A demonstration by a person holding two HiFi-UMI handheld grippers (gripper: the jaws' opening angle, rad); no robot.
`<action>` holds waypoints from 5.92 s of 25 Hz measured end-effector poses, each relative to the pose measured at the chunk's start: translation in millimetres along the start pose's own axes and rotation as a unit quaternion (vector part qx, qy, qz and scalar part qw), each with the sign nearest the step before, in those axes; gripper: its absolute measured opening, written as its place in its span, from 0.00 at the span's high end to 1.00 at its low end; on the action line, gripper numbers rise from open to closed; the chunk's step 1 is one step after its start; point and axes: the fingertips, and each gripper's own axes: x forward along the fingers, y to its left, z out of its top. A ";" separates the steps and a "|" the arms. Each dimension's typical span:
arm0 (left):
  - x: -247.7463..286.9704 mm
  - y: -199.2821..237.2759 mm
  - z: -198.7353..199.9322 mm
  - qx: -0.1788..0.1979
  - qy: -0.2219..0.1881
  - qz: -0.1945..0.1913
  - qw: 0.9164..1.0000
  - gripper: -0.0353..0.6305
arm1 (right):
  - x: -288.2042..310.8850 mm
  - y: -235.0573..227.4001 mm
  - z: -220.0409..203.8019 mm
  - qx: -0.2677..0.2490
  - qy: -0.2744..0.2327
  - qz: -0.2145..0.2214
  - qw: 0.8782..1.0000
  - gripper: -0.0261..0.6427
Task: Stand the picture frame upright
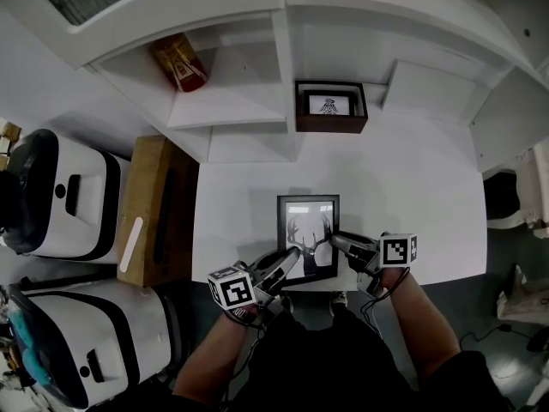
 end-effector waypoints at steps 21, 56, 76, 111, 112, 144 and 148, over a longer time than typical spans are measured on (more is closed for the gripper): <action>-39.3 -10.3 29.8 0.119 0.078 -0.021 0.990 0.86 | 23.7 87.9 14.3 -0.152 0.006 0.067 0.986 0.84; 12.3 83.9 144.4 0.468 0.188 0.167 0.847 0.69 | 97.5 66.2 97.6 -0.422 0.037 -0.104 0.900 0.82; 45.6 119.8 172.7 0.461 0.171 0.208 0.845 0.71 | 117.4 25.6 143.0 -0.437 0.074 -0.158 0.882 0.81; 52.8 129.0 182.5 0.452 0.163 0.207 0.852 0.71 | 127.0 18.7 158.3 -0.414 0.074 -0.130 0.898 0.80; 52.6 129.1 182.8 0.454 0.161 0.208 0.851 0.71 | 126.6 18.6 158.5 -0.414 0.071 -0.131 0.898 0.80; -71.5 65.6 183.5 0.432 0.044 0.206 0.877 0.94 | -36.4 64.6 111.2 -0.327 -0.229 -0.348 0.848 0.95; -75.8 47.9 164.9 0.433 0.049 0.189 0.880 0.94 | -45.6 84.0 89.2 -0.319 -0.243 -0.344 0.849 0.95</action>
